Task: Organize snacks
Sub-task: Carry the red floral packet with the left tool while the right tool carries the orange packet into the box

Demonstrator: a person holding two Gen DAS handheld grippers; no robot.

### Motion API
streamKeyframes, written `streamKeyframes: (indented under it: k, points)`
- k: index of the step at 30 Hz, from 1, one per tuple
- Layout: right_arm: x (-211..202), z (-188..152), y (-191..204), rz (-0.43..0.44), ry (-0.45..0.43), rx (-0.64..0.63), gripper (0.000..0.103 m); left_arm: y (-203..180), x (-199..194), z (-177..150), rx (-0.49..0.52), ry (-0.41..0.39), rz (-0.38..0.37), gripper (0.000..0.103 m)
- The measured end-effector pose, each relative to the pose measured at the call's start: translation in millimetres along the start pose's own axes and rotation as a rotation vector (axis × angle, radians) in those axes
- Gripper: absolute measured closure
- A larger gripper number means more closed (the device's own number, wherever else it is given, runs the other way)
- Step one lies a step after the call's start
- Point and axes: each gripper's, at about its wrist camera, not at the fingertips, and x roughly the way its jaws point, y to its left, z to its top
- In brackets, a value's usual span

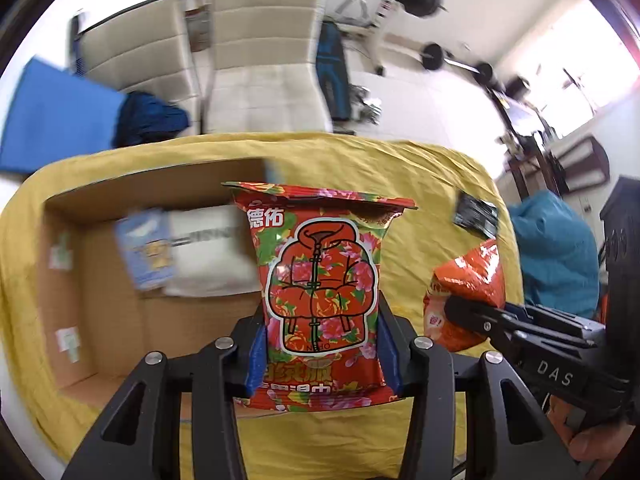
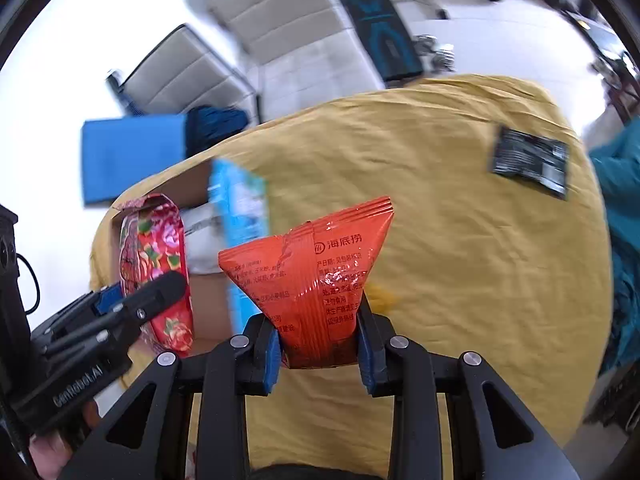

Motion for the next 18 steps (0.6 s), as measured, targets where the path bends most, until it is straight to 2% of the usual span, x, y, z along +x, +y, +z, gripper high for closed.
streamKeyframes:
  k: [4, 7, 10, 14, 18]
  points:
    - [23.6, -7.0, 64.1, 0.020, 0.040, -0.080, 0.070, 76.5, -21.8, -11.3, -0.092, -0.016, 0.051, 0.061]
    - [54.5, -12.1, 107.9, 0.016, 0.078, -0.132, 0.070, 128.1, -21.8, -19.3, -0.145, 0.002, 0.101, 0.061]
    - [89.4, -16.5, 139.2, -0.005, 0.119, -0.162, 0.070, 182.6, -6.3, -22.1, -0.193, 0.047, 0.155, 0.061]
    - [136.1, -19.7, 162.9, -0.049, 0.172, -0.178, 0.071, 223.5, 22.9, -18.5, -0.191, 0.104, 0.226, 0.061]
    - [176.3, -19.9, 175.3, -0.092, 0.221, -0.188, 0.071, 250.7, 60.0, -8.0, -0.195, 0.173, 0.229, 0.061]
